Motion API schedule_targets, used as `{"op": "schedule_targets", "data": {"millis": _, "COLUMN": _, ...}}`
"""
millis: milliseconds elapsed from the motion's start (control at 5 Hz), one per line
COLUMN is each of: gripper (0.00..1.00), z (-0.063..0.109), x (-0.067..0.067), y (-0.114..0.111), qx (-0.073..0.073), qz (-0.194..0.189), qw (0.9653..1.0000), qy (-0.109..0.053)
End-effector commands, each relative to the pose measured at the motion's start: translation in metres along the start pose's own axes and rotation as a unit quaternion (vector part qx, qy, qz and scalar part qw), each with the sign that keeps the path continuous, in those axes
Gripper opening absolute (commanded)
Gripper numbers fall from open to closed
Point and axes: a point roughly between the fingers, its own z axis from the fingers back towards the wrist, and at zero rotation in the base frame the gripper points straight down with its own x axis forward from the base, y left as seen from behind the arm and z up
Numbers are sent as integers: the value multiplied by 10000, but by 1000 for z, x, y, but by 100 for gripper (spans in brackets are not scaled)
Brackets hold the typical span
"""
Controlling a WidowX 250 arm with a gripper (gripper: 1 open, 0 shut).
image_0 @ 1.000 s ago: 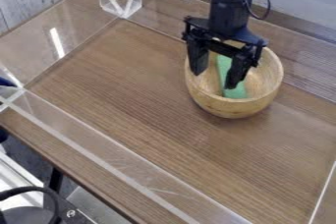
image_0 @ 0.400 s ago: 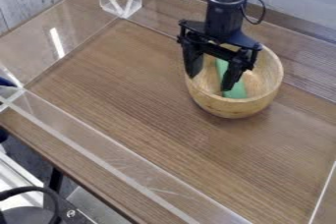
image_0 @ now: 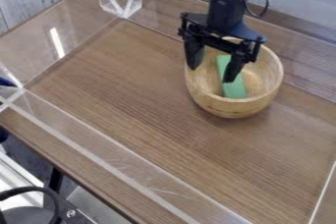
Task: Remove the green block from inside the brown bowl and put it on the table
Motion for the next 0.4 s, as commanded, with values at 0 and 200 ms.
{"op": "schedule_targets", "data": {"millis": 0, "gripper": 100, "z": 22, "x": 12, "y": -7, "qx": -78, "qz": -79, "qw": 9992, "qy": -382}}
{"op": "schedule_targets", "data": {"millis": 200, "gripper": 100, "z": 23, "x": 15, "y": -12, "qx": -126, "qz": -143, "qw": 9991, "qy": -366}}
